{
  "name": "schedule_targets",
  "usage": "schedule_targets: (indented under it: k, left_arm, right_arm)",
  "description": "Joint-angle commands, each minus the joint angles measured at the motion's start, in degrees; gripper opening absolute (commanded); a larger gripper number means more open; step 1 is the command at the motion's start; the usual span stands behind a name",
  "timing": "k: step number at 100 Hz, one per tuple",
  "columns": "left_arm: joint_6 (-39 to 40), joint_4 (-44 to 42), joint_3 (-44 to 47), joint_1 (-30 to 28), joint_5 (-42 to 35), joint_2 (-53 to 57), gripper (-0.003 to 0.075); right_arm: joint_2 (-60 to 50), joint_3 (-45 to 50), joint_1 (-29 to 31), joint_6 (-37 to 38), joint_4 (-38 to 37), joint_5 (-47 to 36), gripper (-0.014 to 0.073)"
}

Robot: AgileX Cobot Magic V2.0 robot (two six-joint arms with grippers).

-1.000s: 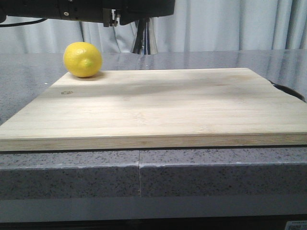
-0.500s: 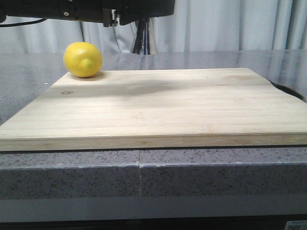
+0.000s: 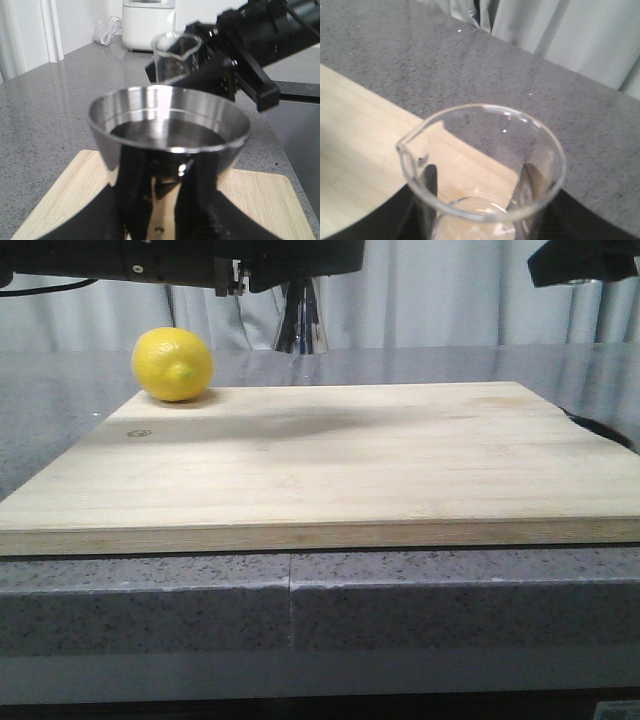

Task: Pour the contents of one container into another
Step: 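Lower the empty beaker onto the board and open the right gripper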

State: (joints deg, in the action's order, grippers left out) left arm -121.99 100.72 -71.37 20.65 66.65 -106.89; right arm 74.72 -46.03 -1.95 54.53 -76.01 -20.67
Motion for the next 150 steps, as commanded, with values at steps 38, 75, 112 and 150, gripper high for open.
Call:
schedule_targets:
  k: [38,75,112,150]
  left_arm:
    - [0.5,5.3,-1.6,0.5,6.0,3.4,0.0205]
    - [0.5,5.3,-1.6,0.5,6.0,3.4,0.0205]
    - [0.5,5.3,-1.6,0.5,6.0,3.4,0.0205]
    - [0.5,5.3,-1.6,0.5,6.0,3.4,0.0205]
  right_arm:
    - [10.7,0.6,2.0,-14.0,13.5,-18.7,0.0294]
    - [19.0,-0.6,2.0,-21.7,22.7,-28.0,0.0294]
    - [23.4,-4.1,2.0,-23.2,22.7,-27.6,0.0297]
    - [23.4,-4.1,2.0,-23.2,22.7,-26.6,0.0505]
